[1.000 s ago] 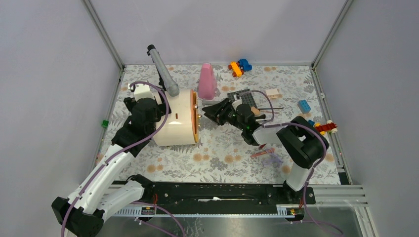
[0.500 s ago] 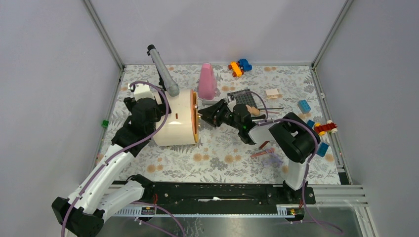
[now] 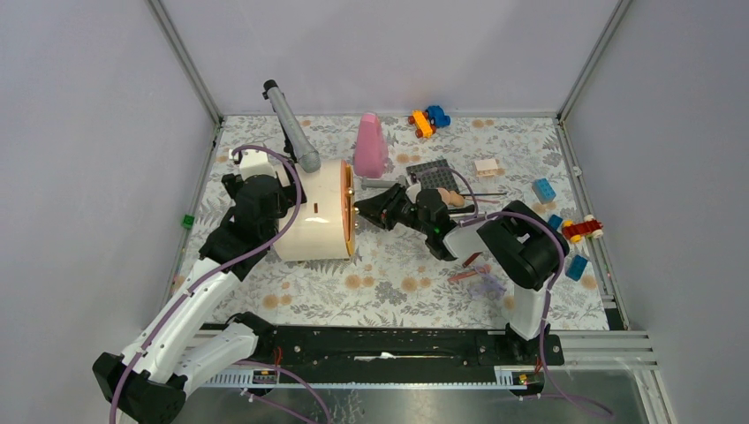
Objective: Organize the makeup
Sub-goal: Open the drawer in the storage box.
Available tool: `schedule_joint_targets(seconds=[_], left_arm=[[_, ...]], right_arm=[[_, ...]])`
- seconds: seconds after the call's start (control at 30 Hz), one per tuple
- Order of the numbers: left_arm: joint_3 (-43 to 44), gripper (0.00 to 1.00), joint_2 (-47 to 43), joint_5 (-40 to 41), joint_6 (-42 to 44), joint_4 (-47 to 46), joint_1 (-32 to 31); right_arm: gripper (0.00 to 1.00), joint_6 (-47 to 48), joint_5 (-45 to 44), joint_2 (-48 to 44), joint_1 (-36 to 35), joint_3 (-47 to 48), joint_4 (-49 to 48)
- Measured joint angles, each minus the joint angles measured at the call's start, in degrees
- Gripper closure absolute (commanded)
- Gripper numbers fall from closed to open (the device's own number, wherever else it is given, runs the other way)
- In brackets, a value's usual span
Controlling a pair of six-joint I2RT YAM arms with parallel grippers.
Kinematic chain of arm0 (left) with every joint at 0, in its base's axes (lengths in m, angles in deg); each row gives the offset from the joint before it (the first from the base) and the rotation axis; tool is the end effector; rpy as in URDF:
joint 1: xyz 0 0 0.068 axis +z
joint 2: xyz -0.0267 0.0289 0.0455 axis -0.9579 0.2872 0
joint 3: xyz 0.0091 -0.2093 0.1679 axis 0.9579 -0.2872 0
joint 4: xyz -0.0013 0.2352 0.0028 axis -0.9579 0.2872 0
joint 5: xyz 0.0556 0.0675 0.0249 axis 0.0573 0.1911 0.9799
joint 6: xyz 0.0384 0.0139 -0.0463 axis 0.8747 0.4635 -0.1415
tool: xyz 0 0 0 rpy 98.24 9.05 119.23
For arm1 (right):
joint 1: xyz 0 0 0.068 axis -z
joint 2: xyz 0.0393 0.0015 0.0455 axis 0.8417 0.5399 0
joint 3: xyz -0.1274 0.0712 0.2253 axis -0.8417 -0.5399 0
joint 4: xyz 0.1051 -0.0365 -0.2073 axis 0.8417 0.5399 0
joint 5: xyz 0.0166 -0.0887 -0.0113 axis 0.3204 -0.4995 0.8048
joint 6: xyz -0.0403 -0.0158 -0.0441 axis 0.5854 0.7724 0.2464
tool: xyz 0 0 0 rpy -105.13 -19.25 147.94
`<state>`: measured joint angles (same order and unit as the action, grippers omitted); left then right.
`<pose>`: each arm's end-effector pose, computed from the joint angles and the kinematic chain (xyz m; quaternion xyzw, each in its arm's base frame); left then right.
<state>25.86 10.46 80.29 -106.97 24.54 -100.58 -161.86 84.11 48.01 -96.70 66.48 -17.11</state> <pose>0.1695 -0.0569 0.3375 -0.1091 0.7948 0.0230 0.5965 0.2752 0.2450 0.1893 0.1727 0.6907 0.6681 0.2164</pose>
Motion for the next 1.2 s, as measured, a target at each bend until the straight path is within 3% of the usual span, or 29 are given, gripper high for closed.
schedule_joint_targets(seconds=[0.27,0.53,0.77,0.93,1.2], left_arm=[[0.0,0.01,0.0,-0.52,-0.04,0.0,0.0],[0.0,0.01,0.0,-0.85,-0.07,-0.02,0.0],[0.0,0.01,0.0,-0.85,-0.07,-0.02,0.0],[0.0,0.01,-0.02,-0.85,-0.07,-0.02,0.0],[0.0,0.01,-0.02,-0.92,-0.07,-0.02,0.0]], right_arm=[[0.95,-0.61,-0.72,-0.31,0.07,-2.29,-2.54],[0.94,0.63,-1.62,-6.27,3.63,-8.79,-1.81],[0.54,6.51,-3.17,-13.44,5.73,-9.88,7.87],[0.46,15.89,-8.94,-22.8,6.16,-9.79,23.52],[0.38,33.29,-33.35,-38.18,7.45,-2.19,63.21]])
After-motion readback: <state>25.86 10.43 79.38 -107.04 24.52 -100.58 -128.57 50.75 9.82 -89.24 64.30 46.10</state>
